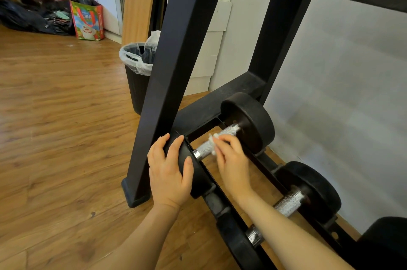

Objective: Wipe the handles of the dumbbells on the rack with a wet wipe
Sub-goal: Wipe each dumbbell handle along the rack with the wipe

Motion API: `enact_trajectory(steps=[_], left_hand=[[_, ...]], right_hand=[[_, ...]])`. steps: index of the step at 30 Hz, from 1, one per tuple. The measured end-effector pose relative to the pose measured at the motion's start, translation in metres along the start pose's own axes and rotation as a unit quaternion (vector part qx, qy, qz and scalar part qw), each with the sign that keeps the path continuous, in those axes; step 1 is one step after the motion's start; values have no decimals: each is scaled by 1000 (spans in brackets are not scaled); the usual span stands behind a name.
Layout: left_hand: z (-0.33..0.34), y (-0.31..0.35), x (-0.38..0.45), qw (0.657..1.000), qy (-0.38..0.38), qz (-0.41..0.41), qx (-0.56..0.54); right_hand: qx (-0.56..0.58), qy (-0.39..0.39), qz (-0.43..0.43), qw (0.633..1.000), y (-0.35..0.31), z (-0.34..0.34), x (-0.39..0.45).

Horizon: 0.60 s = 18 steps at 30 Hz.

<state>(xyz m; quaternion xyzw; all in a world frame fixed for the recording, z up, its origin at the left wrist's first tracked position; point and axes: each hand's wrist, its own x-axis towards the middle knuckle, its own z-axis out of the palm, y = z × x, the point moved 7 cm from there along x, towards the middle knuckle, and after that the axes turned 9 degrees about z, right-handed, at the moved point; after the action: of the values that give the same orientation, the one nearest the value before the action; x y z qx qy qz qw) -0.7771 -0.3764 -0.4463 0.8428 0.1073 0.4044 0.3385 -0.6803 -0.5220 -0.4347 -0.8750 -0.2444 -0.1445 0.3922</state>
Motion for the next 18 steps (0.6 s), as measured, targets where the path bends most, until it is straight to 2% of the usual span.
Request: enact_trajectory(steps=[3,8,11,14,18], left_hand=[[0,0,0,1000,-2,-5,1],[0,1,-1,1000,-2,3,6],[0,0,-1,1000,0,-2,5],[0,0,-1,1000,-2,-2,1],[1,-1,-1,1000,-2,-1,5]], right_hand=[[-15,-32,-35,999,-5,14,-9],[31,57,71,995,11,-15,15],[18,83,91,992,16,-22,21],[3,69,80,994,17,-18,17],[13,6,4,1000,-3,5,-5]])
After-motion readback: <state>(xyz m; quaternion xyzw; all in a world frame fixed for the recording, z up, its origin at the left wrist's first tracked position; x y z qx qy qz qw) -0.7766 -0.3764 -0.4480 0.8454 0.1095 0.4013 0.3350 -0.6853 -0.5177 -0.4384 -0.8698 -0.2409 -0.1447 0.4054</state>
